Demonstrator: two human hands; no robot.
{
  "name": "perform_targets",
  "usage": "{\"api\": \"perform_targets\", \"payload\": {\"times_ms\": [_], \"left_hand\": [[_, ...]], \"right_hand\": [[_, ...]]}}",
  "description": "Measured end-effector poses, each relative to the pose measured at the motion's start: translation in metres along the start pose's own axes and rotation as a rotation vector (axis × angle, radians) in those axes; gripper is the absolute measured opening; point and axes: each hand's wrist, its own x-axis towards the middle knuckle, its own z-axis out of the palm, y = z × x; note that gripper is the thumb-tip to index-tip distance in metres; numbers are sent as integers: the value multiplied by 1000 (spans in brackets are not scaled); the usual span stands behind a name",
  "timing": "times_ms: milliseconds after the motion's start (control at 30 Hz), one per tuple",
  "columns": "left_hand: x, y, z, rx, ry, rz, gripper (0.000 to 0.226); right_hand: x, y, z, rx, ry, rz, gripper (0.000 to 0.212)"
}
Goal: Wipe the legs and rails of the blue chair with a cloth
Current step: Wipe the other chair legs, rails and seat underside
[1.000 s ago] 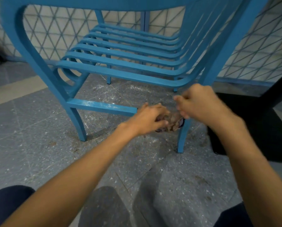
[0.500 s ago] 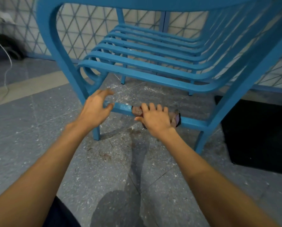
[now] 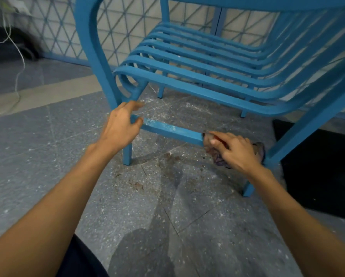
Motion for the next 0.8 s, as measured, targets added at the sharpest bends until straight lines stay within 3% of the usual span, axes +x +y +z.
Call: {"api": "perform_targets", "payload": {"times_ms": [200, 367, 500, 600, 700, 800], "left_hand": [[4, -2, 2, -4, -90, -58, 30], [12, -4, -14, -95, -152, -194, 11], [16, -28, -32, -233, -117, -414, 16], [13, -40, -36, -231, -50, -520, 25], [13, -40, -36, -250, -34, -481, 50], [12, -33, -34, -350, -6, -382, 49]], "right_hand": [[43, -93, 26, -49, -27, -196, 50], [23, -66, 29, -16, 73, -344, 53], [1, -19, 13, 119, 113, -272, 49], [4, -22, 3, 245, 52, -92, 42], [21, -55, 2, 259, -30, -52, 41], [42, -108, 20, 133, -29, -169, 48]]}}
